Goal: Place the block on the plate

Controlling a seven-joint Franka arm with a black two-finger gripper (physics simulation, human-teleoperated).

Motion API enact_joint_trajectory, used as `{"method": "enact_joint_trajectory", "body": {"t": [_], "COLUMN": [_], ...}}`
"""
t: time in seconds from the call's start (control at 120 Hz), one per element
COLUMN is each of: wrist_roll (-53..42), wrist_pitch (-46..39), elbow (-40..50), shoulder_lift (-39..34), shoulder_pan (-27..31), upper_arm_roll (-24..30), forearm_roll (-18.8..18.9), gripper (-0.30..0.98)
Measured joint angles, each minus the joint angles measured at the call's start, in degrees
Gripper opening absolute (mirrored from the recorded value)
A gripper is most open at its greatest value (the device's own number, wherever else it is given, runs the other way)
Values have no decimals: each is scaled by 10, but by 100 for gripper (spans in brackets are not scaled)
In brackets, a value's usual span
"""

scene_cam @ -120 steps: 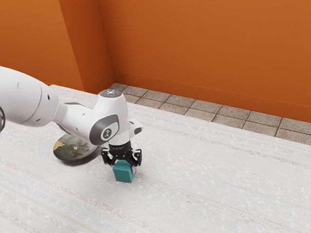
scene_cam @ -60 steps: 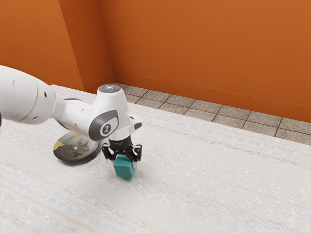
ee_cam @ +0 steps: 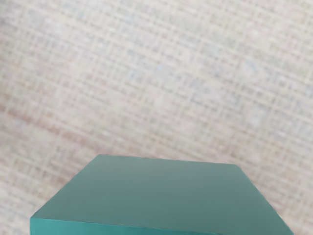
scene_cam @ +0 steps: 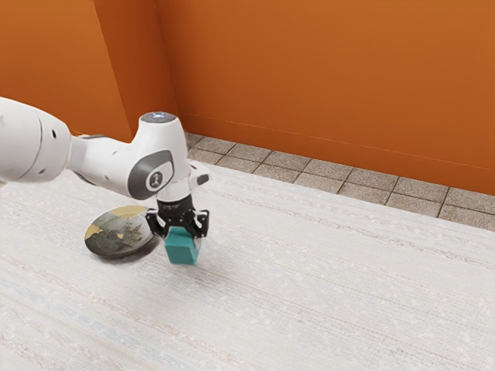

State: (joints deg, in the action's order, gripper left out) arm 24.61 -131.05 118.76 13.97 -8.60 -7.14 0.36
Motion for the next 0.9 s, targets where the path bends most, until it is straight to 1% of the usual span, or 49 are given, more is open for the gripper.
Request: {"method": "enact_joint_trajectory", "body": {"t": [0.342, 0.658, 0.758, 0.9], "wrist_roll": [-52, -115, -133, -155], "wrist_pitch": [18, 46, 53, 62], "elbow": [-38, -117, -133, -147], "shoulder_lift": [15, 70, 87, 101], "shoulder_pan": [82, 141, 186, 215], "upper_arm_roll": [3, 7, 39, 55], "forearm_roll": [4, 12, 19, 35], "gripper": [42, 40, 40, 39]}}
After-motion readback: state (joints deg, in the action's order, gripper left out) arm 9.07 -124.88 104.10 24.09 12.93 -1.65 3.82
